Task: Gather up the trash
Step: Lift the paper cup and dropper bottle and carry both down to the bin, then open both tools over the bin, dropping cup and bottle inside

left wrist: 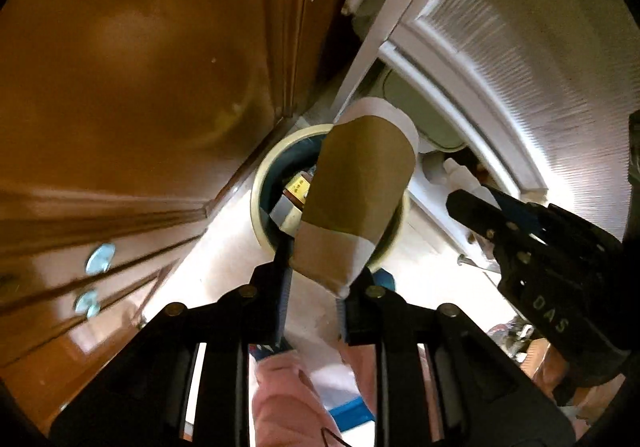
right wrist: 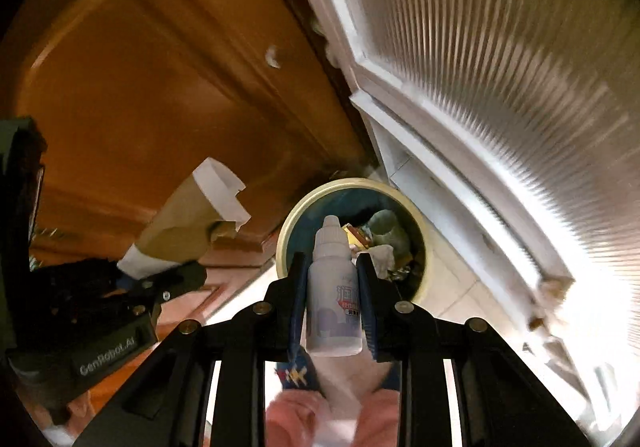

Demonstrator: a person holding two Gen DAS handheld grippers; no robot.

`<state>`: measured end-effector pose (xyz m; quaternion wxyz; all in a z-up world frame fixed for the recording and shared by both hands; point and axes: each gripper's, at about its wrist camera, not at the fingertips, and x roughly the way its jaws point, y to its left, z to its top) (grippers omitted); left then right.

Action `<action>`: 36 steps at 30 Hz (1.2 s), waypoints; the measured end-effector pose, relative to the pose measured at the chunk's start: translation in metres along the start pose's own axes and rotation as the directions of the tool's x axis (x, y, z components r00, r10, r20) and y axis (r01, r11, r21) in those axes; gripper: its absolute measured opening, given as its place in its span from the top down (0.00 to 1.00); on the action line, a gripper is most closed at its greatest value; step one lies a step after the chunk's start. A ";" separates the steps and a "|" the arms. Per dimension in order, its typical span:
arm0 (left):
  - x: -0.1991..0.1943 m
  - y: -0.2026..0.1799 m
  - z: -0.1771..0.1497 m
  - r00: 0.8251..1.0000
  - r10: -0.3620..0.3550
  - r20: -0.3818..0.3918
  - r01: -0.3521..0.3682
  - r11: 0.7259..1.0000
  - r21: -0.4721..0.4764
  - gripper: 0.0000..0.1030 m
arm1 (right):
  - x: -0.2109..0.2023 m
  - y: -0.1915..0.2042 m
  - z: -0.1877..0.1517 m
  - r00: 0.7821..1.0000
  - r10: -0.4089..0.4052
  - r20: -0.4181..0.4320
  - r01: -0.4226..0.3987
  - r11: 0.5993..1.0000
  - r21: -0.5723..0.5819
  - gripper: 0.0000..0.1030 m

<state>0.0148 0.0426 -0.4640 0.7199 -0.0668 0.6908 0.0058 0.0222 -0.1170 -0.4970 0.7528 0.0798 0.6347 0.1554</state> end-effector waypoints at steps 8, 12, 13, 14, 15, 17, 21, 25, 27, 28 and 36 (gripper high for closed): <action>0.049 0.014 0.005 1.000 0.010 -0.012 -0.010 1.000 0.010 0.19 | 0.073 -0.019 -0.008 0.998 -0.053 -0.031 0.055 0.997 0.056 0.46; 0.061 0.016 0.004 0.999 0.028 -0.030 -0.027 0.999 0.024 0.17 | 0.082 -0.023 -0.018 0.997 -0.066 -0.037 0.068 0.996 0.051 0.39; 0.063 0.016 0.002 0.999 0.033 -0.034 -0.032 0.999 0.027 0.17 | 0.085 -0.022 -0.019 0.996 -0.074 -0.041 0.076 0.996 0.047 0.39; 0.067 0.019 0.002 0.999 0.033 -0.037 -0.032 0.999 0.027 0.17 | 0.085 -0.023 -0.021 0.996 -0.076 -0.046 0.078 0.996 0.049 0.39; 0.069 0.023 0.001 0.999 0.032 -0.039 -0.030 0.999 0.027 0.17 | 0.088 -0.023 -0.021 0.996 -0.076 -0.049 0.079 0.995 0.056 0.39; 0.069 0.023 0.000 0.999 0.026 -0.040 -0.025 0.999 0.027 0.17 | 0.085 -0.024 -0.025 0.996 -0.077 -0.051 0.081 0.994 0.075 0.39; 0.065 0.030 -0.005 0.999 0.021 -0.032 -0.020 0.999 0.044 0.17 | 0.076 -0.027 -0.026 0.996 -0.082 -0.045 0.086 0.991 0.099 0.39; 0.046 0.025 -0.005 1.000 0.010 -0.009 -0.009 0.998 0.066 0.17 | 0.061 -0.025 -0.024 0.997 -0.076 -0.019 0.077 0.992 0.100 0.39; 0.039 0.018 -0.006 1.000 0.009 0.005 -0.009 0.997 0.073 0.17 | 0.039 -0.021 -0.022 0.996 -0.084 0.000 0.084 0.992 0.094 0.39; 0.031 0.017 -0.006 1.000 0.007 0.014 -0.008 0.997 0.076 0.17 | 0.028 -0.018 -0.020 0.996 -0.087 0.013 0.085 0.992 0.094 0.39; -0.013 -0.003 -0.006 0.999 0.007 0.053 -0.013 0.992 0.122 0.17 | -0.034 -0.005 -0.018 0.993 -0.104 0.061 0.094 0.985 0.141 0.38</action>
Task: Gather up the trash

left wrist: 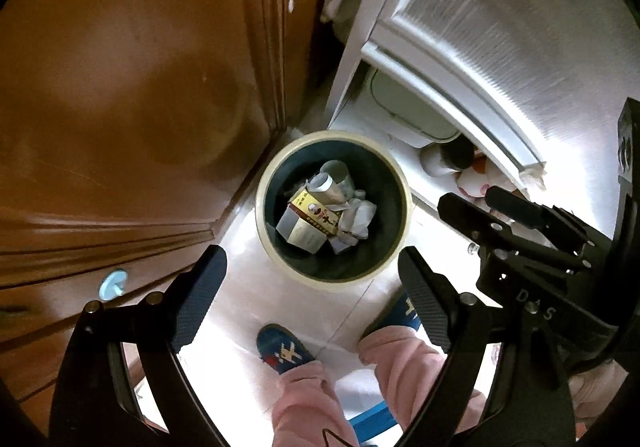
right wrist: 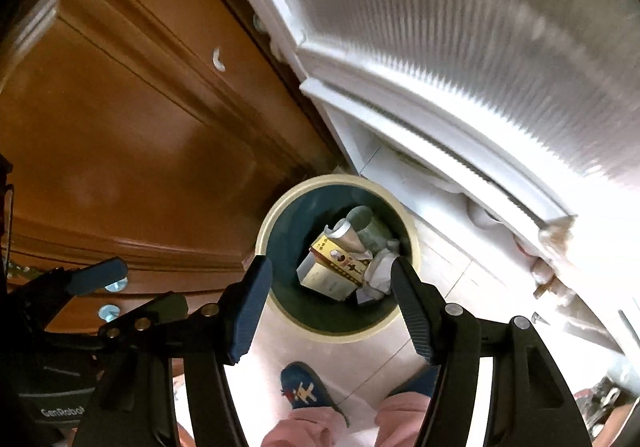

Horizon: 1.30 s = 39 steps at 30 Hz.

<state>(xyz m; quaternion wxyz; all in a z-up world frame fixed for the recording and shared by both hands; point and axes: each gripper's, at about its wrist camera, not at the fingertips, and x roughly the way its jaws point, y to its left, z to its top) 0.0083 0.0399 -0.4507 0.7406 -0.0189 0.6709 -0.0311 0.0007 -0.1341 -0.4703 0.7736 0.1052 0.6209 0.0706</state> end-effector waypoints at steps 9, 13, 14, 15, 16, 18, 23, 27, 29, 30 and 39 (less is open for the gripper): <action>-0.090 -0.016 -0.003 0.997 -0.007 0.071 0.007 1.000 0.011 0.17 | -0.099 0.017 0.002 0.999 0.003 0.045 0.000 0.999 -0.047 0.38; -0.147 -0.025 -0.006 0.992 -0.009 0.126 0.005 1.000 0.028 0.17 | -0.157 0.032 0.006 0.996 0.006 0.085 0.001 0.997 -0.079 0.38; -0.161 -0.027 -0.006 0.990 -0.007 0.139 0.003 0.999 0.034 0.17 | -0.168 0.035 0.007 0.995 0.005 0.095 0.003 0.997 -0.081 0.38; -0.174 -0.030 -0.007 0.989 -0.007 0.149 0.002 0.999 0.036 0.17 | -0.181 0.038 0.007 0.994 0.003 0.106 0.006 0.996 -0.083 0.38; -0.188 -0.031 -0.007 0.987 -0.010 0.160 0.003 0.999 0.040 0.17 | -0.194 0.041 0.008 0.993 -0.002 0.117 0.012 0.996 -0.086 0.38; -0.215 -0.034 -0.006 0.982 -0.011 0.189 0.001 0.999 0.050 0.17 | -0.227 0.049 0.012 0.989 -0.010 0.145 0.023 0.996 -0.091 0.38; -0.274 -0.048 0.001 0.967 -0.005 0.254 -0.016 0.997 0.080 0.17 | -0.295 0.058 0.019 0.978 -0.002 0.208 0.019 0.996 -0.084 0.38; -0.327 -0.059 0.008 0.949 -0.005 0.316 -0.031 0.993 0.110 0.17 | -0.348 0.064 0.024 0.967 0.011 0.256 0.009 0.997 -0.079 0.38; -0.350 -0.063 0.009 0.936 -0.005 0.351 -0.037 0.993 0.113 0.17 | -0.381 0.068 0.028 0.958 0.019 0.286 0.005 0.997 -0.082 0.38; -0.359 -0.065 0.010 0.931 -0.004 0.364 -0.039 0.993 0.112 0.17 | -0.394 0.066 0.029 0.954 0.024 0.299 0.002 0.996 -0.086 0.38; -0.446 -0.081 0.011 0.861 0.013 0.508 -0.068 0.994 0.089 0.17 | -0.505 0.081 0.039 0.908 0.029 0.419 0.014 0.995 -0.098 0.38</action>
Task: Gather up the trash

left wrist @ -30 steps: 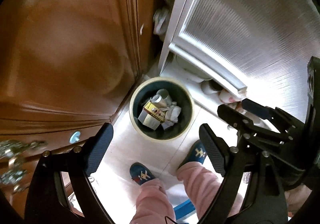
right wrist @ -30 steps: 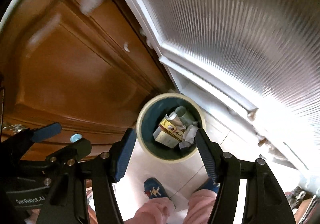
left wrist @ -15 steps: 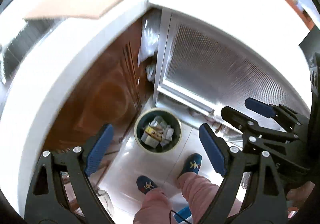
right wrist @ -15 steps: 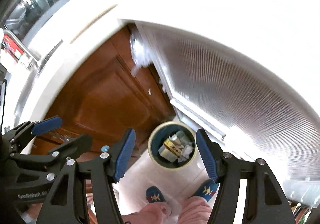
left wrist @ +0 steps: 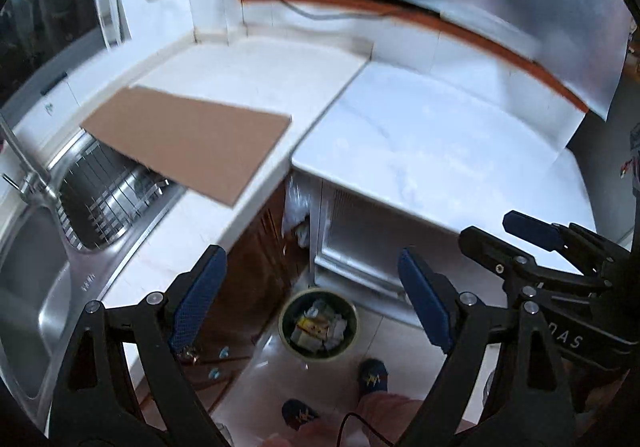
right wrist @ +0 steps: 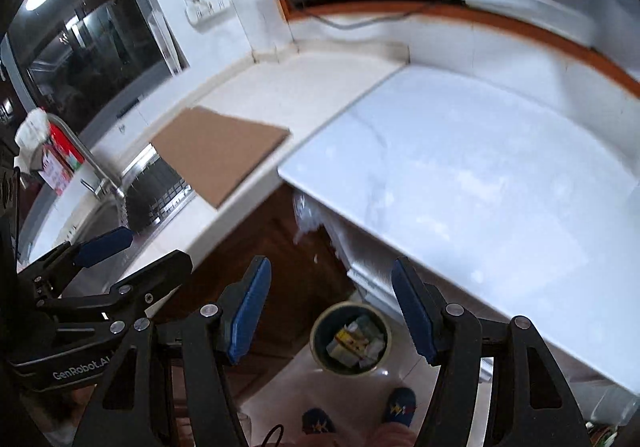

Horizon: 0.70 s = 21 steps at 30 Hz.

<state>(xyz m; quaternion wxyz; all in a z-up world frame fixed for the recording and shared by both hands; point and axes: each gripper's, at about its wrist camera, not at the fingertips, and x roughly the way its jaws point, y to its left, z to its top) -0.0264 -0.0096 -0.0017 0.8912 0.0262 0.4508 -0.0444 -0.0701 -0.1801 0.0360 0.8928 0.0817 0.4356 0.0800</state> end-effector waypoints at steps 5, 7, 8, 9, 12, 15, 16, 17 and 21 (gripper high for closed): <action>-0.023 -0.005 0.011 0.998 0.043 0.045 -0.043 0.999 -0.006 0.17 | -0.038 0.008 0.016 0.998 -0.009 0.055 0.010 1.000 -0.009 0.37; -0.029 -0.004 0.014 0.998 0.047 0.053 -0.046 0.999 -0.023 0.17 | -0.046 0.012 0.019 0.998 -0.013 0.060 0.014 1.000 -0.019 0.37; -0.030 -0.005 0.015 0.998 0.046 0.053 -0.044 0.999 -0.030 0.17 | -0.050 0.013 0.019 0.998 -0.013 0.061 0.015 1.000 -0.021 0.37; -0.029 -0.004 0.016 0.998 0.043 0.054 -0.042 0.999 -0.032 0.17 | -0.051 0.014 0.018 0.998 -0.015 0.064 0.016 1.000 -0.020 0.37; -0.031 -0.006 0.018 0.997 0.046 0.064 -0.044 0.998 -0.034 0.17 | -0.054 0.015 0.016 0.997 -0.024 0.076 0.026 1.000 -0.017 0.37; -0.033 -0.006 0.018 0.996 0.050 0.072 -0.047 0.998 -0.037 0.17 | -0.052 0.019 0.015 0.996 -0.032 0.080 0.033 0.999 -0.014 0.37; -0.033 -0.006 0.018 0.996 0.050 0.073 -0.047 0.998 -0.040 0.17 | -0.048 0.018 0.012 0.996 -0.035 0.081 0.036 0.999 -0.016 0.37; -0.033 -0.005 0.018 0.996 0.050 0.073 -0.047 0.998 -0.043 0.17 | -0.047 0.020 0.011 0.996 -0.038 0.084 0.040 0.999 -0.018 0.37; -0.032 -0.005 0.017 0.996 0.049 0.073 -0.045 0.998 -0.047 0.18 | -0.047 0.021 0.010 0.994 -0.054 0.093 0.057 0.998 -0.028 0.37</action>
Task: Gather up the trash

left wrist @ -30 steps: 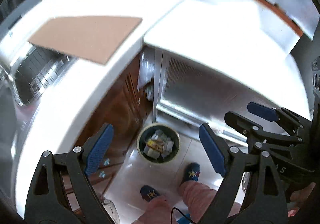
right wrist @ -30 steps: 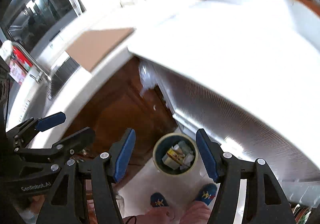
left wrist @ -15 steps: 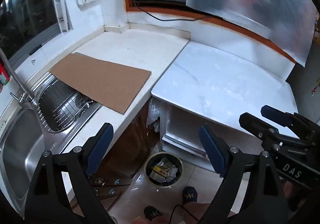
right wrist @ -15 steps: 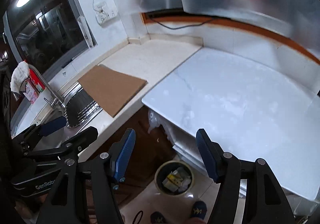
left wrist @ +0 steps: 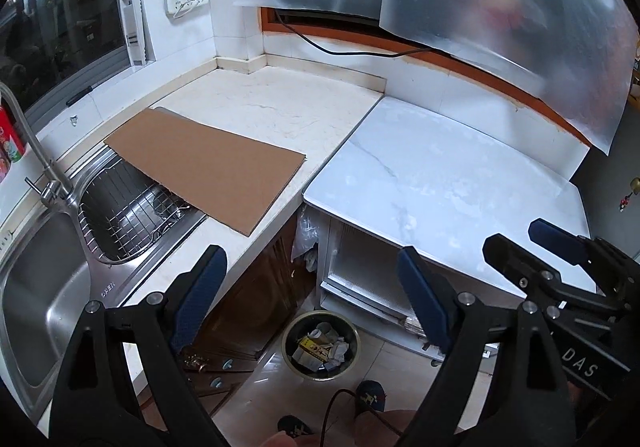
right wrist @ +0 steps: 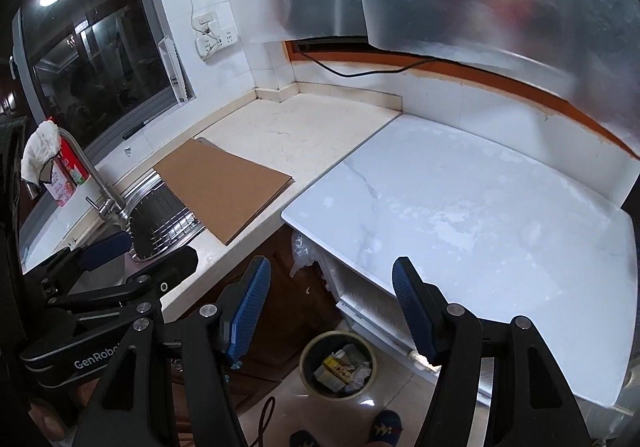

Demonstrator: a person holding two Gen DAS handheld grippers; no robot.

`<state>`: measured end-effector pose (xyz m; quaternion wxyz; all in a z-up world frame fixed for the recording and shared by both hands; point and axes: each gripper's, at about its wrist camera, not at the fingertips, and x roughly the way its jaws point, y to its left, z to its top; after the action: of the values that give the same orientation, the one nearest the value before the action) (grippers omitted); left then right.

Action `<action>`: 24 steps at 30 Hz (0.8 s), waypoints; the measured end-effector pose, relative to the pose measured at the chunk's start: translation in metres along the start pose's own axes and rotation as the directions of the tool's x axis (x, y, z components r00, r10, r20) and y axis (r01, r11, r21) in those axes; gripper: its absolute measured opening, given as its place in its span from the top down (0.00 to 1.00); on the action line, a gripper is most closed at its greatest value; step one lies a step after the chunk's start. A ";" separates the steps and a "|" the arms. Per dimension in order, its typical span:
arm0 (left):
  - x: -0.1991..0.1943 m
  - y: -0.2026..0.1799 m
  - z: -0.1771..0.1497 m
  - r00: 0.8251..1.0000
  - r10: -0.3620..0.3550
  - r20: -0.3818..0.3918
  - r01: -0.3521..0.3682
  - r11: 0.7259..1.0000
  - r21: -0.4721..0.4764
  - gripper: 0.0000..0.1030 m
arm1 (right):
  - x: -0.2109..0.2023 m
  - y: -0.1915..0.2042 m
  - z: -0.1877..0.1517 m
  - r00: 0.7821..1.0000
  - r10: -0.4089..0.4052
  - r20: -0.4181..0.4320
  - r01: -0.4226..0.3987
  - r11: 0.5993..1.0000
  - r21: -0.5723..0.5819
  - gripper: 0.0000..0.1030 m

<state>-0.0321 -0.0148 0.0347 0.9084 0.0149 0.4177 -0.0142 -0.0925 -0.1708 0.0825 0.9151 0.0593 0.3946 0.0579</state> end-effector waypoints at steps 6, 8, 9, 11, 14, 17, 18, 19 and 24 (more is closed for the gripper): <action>0.000 -0.001 -0.001 1.000 0.010 0.014 -0.010 1.000 0.013 0.20 | 0.004 -0.003 0.000 1.000 0.001 -0.002 -0.001 1.000 0.011 0.37; 0.000 -0.001 -0.002 1.000 0.012 0.016 -0.012 1.000 0.014 0.20 | 0.004 -0.004 0.000 1.000 0.003 -0.003 -0.003 1.000 0.011 0.37; -0.001 -0.001 -0.002 1.000 0.012 0.017 -0.012 1.000 0.014 0.20 | 0.004 -0.004 0.000 1.000 0.003 -0.003 -0.003 1.000 0.010 0.37; 0.000 -0.001 -0.002 1.000 0.012 0.015 -0.012 1.000 0.014 0.21 | 0.004 -0.005 -0.001 1.000 0.001 -0.001 -0.001 1.000 0.007 0.37; 0.000 -0.001 -0.002 1.000 0.013 0.016 -0.013 1.000 0.015 0.21 | 0.005 -0.005 0.000 1.000 0.003 -0.001 -0.003 1.000 0.007 0.37; 0.000 0.000 -0.002 1.000 0.016 0.019 -0.016 1.000 0.016 0.21 | 0.005 -0.005 0.000 1.000 0.002 -0.001 -0.002 1.000 0.005 0.37; 0.001 0.000 -0.003 1.000 0.017 0.020 -0.017 1.000 0.016 0.21 | 0.005 -0.005 0.000 1.000 0.000 0.000 0.000 1.000 0.003 0.37; 0.001 0.001 -0.003 1.000 0.017 0.019 -0.018 1.000 0.016 0.21 | 0.005 -0.005 0.001 1.000 -0.002 0.000 0.002 1.000 0.002 0.37; 0.002 0.001 -0.003 1.000 0.021 0.017 -0.021 1.000 0.017 0.21 | 0.006 -0.005 0.004 1.000 -0.008 -0.004 0.008 1.000 0.000 0.37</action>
<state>-0.0333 -0.0134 0.0310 0.9117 0.0271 0.4099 -0.0086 -0.0851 -0.1750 0.0800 0.9145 0.0578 0.3967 0.0543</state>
